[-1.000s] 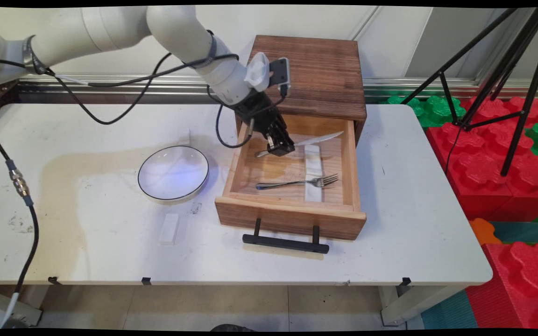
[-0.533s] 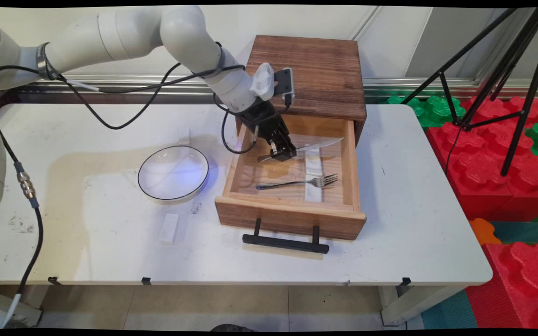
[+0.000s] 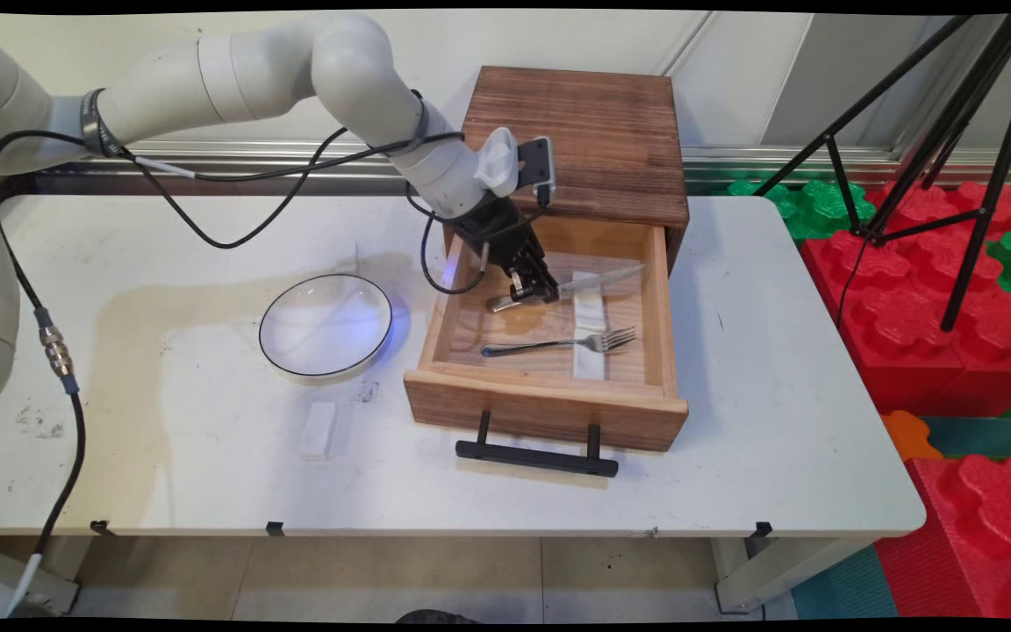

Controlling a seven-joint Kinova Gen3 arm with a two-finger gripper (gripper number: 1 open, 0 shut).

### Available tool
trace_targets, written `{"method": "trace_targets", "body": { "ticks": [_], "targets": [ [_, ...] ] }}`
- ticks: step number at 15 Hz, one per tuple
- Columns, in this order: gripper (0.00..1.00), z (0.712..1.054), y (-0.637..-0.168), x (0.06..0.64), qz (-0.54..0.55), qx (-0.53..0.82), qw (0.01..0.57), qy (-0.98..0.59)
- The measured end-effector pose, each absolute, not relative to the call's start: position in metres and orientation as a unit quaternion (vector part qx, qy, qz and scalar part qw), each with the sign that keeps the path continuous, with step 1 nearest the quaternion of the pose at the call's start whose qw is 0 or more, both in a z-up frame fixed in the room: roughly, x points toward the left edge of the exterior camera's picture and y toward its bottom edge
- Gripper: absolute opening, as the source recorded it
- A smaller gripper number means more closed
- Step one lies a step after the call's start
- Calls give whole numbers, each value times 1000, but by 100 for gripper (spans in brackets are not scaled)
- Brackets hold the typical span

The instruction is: Place the picked object into the drawer

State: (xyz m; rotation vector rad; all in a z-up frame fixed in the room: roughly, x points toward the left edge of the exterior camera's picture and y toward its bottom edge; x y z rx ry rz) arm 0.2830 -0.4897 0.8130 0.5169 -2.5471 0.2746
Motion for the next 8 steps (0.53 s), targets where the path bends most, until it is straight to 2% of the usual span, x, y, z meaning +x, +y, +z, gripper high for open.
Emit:
{"method": "trace_targets", "body": {
  "ticks": [1, 8],
  "targets": [
    [100, 812, -490, 283, 100, 191, 261, -941],
    [100, 813, -489, 282, 99, 190, 268, -939]
  ]
}}
